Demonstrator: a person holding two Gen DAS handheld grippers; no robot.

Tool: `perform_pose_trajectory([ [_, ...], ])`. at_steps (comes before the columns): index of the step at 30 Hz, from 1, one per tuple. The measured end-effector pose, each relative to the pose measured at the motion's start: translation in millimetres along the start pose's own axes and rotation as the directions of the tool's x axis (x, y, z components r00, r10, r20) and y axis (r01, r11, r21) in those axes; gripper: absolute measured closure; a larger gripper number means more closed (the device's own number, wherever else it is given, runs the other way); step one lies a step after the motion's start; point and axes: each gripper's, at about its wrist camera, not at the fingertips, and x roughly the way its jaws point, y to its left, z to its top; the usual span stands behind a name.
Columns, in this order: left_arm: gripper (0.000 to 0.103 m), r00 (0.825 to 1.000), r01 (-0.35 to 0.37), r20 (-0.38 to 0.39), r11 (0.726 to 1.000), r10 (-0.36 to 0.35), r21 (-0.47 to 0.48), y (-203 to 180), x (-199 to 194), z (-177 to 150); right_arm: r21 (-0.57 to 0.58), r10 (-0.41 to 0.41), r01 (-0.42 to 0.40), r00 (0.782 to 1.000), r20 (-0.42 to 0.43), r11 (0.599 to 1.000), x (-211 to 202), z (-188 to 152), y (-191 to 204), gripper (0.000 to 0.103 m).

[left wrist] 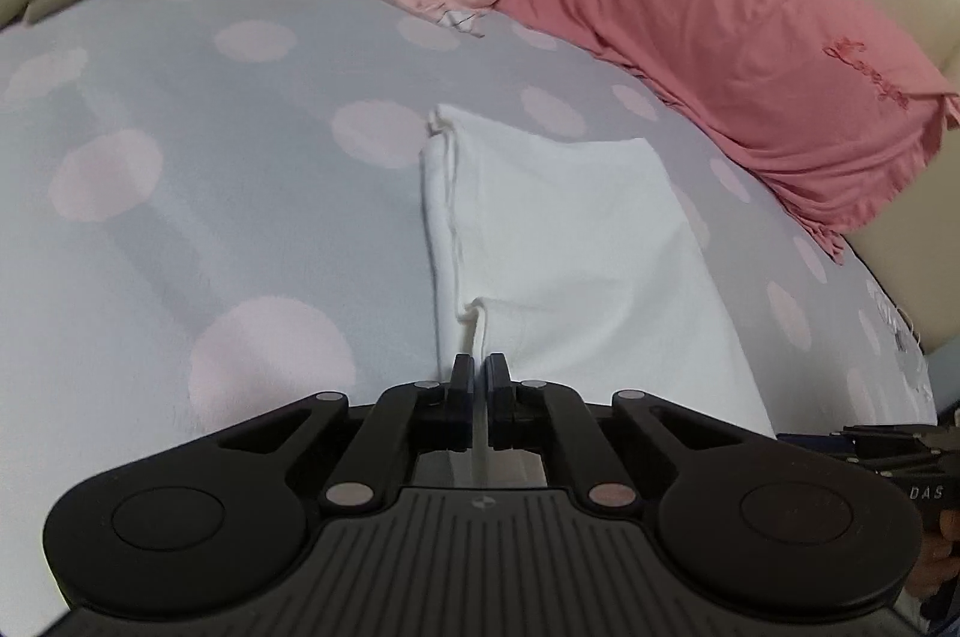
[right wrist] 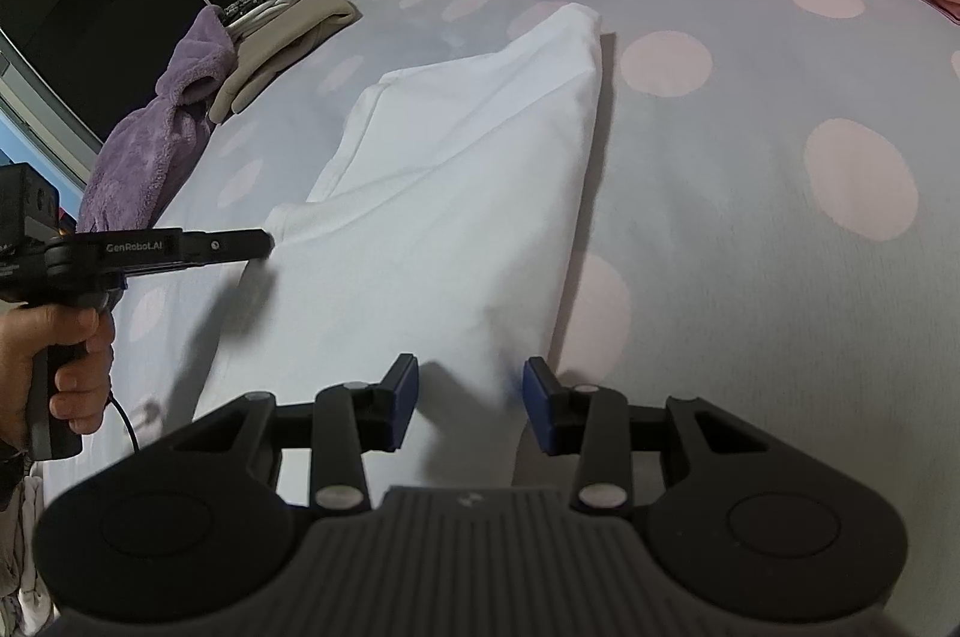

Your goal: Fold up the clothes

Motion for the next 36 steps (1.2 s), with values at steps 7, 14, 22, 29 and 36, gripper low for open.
perform_pose_trajectory([
  [7,0.077,0.996,-0.067,-0.062,0.998,0.067,-0.002,3,5,14,0.001,0.003,-0.003,1.000,-0.001,1.000,-1,-1,-3,0.061],
  [14,0.076,0.999,-0.034,0.036,0.996,0.031,0.087,-3,8,60,0.027,0.004,-0.004,1.000,0.004,1.000,0,-6,-8,0.061],
  [22,0.076,0.996,-0.056,0.081,0.990,0.046,0.129,-4,60,107,0.038,0.010,-0.010,1.000,0.009,0.999,-1,-7,-8,0.061],
  [29,0.085,0.997,-0.057,0.064,0.991,0.049,0.125,0,82,104,0.047,0.017,-0.017,1.000,0.009,0.999,-2,-9,-9,0.061],
  [36,0.102,0.986,-0.042,0.163,0.993,0.024,0.109,3,72,103,0.063,0.017,-0.018,1.000,0.008,0.998,-4,-12,-13,0.060],
])
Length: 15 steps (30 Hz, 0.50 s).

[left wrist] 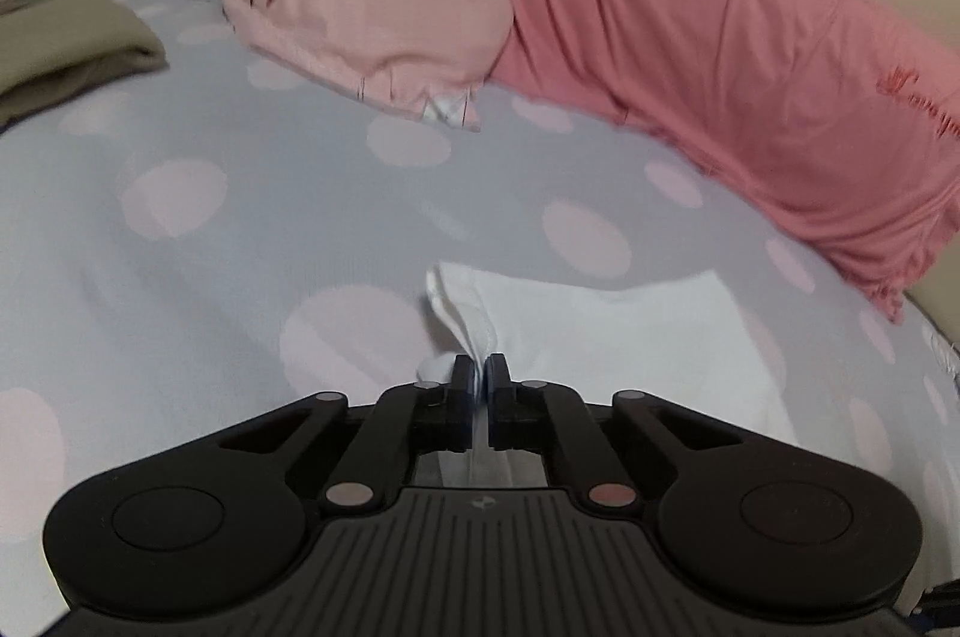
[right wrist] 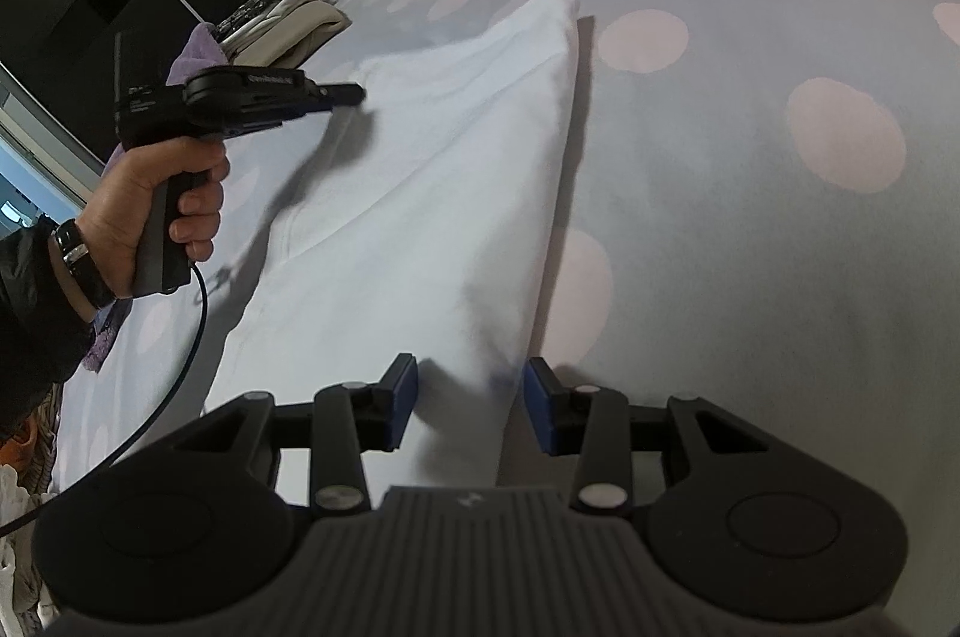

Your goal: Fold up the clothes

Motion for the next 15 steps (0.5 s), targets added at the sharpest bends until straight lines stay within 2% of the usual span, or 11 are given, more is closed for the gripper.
perform_pose_trajectory([
  [3,0.102,1.000,0.003,0.009,1.000,-0.003,-0.026,3,0,4,0.001,-0.001,0.001,1.000,-0.001,1.000,0,-1,-1,0.060],
  [7,0.101,0.998,-0.023,-0.062,0.999,0.022,-0.024,5,15,4,0.000,-0.001,0.001,1.000,-0.002,1.000,1,0,1,0.060],
  [9,0.096,0.996,-0.033,-0.082,0.999,0.029,-0.042,9,19,2,0.000,-0.001,0.001,1.000,-0.002,1.000,1,0,1,0.060],
  [11,0.080,0.995,-0.047,-0.086,0.997,0.041,-0.064,14,20,0,0.001,-0.002,0.002,1.000,-0.002,1.000,1,0,2,0.060],
  [12,0.076,0.995,-0.057,-0.086,0.996,0.050,-0.071,16,17,1,0.000,-0.002,0.002,1.000,-0.001,1.000,1,1,3,0.060],
  [13,0.072,0.995,-0.065,-0.085,0.995,0.058,-0.081,18,14,1,-0.002,-0.001,0.001,1.000,-0.001,1.000,0,1,3,0.060],
  [15,0.072,0.995,-0.064,-0.077,0.993,0.056,-0.102,23,3,2,-0.004,0.000,0.000,1.000,0.001,1.000,0,2,4,0.060],
])
